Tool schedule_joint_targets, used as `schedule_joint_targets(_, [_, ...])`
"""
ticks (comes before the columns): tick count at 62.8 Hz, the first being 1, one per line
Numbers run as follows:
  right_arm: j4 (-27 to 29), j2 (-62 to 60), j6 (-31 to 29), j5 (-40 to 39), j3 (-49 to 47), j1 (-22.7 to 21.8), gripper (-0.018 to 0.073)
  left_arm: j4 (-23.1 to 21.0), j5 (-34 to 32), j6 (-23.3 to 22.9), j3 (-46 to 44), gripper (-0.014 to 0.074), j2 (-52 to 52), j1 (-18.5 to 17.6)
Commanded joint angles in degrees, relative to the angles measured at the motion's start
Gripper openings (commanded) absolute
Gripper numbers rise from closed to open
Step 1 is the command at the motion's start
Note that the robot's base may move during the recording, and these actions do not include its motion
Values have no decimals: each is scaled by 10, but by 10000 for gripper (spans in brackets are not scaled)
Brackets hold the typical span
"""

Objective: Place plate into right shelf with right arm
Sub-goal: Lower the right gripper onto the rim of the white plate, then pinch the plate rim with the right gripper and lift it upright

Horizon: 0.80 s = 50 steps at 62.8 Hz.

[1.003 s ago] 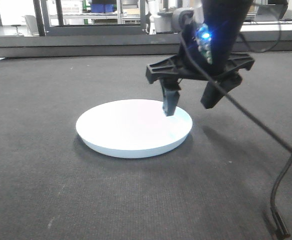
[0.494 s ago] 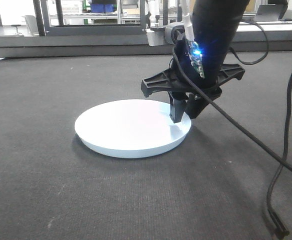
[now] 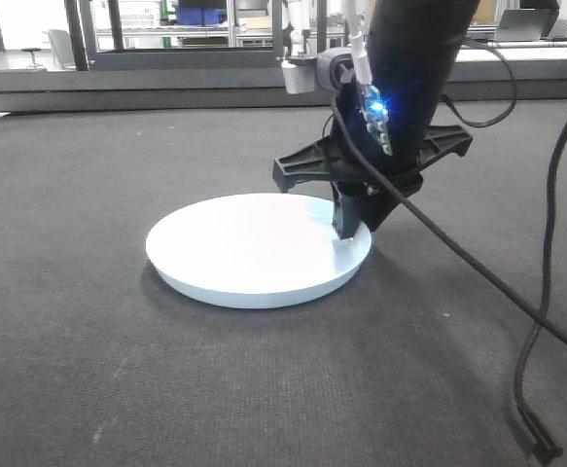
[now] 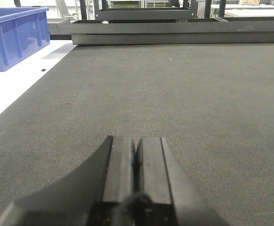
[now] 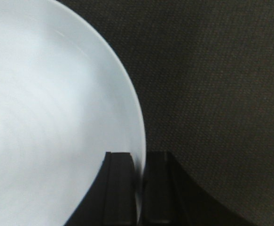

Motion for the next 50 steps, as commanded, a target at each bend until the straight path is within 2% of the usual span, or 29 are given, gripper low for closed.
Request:
schedule_joint_targets(1, [-32,-52,-8,9,-12,-1,55,-2,-47,-1,5,-47,-7,1])
schedule_joint_targets(19, [-51,-172,-8,-20,43,-21,55,-2,-47,-1,5,-47,-7,1])
schedule_joint_targets(39, [-69,-366,-8,-69,203,-101,55,-2,-47,-1,5,-47,-7,1])
schedule_joint_targets(50, [-87,-485,-8,-96,278,-107,55,-2,-47,-1,5,-47,-7,1])
